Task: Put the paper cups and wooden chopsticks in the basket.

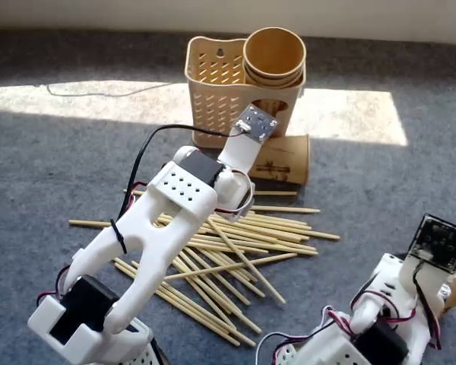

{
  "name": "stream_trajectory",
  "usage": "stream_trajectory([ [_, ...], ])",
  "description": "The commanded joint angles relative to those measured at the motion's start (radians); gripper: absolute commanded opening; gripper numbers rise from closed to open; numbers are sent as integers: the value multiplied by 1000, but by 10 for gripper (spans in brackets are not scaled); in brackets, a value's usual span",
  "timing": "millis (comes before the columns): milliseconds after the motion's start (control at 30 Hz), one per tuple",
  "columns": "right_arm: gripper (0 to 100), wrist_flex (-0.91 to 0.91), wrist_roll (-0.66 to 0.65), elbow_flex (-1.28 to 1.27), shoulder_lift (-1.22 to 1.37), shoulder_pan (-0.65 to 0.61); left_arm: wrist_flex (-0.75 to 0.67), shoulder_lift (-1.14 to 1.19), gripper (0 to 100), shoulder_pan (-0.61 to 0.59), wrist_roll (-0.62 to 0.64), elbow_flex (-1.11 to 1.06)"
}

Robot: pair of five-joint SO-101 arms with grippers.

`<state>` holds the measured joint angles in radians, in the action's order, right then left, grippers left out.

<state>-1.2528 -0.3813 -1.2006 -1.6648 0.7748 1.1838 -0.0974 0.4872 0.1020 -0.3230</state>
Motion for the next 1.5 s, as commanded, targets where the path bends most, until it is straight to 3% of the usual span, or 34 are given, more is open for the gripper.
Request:
stream_trajectory([
  [0,123,-56,-8,145,240,107,5,-27,161,10,-3,48],
  [133,191,-174,-6,292,467,200,5,-27,161,10,-3,48],
  [333,283,-171,-9,320,555,305,11,-27,161,10,-2,54],
  [600,289,2,-8,90,555,283,61,-177,164,-30,0,61],
  [833,294,21,-11,30,558,291,55,-344,165,-97,-2,-47],
  [1000,391,48,-6,25,559,292,55,-429,165,-116,-5,-102],
  [1233,392,125,-5,-76,559,271,51,-470,165,-145,-5,-139],
  [1467,392,286,83,-225,558,206,-29,-472,165,-142,-5,-206],
])
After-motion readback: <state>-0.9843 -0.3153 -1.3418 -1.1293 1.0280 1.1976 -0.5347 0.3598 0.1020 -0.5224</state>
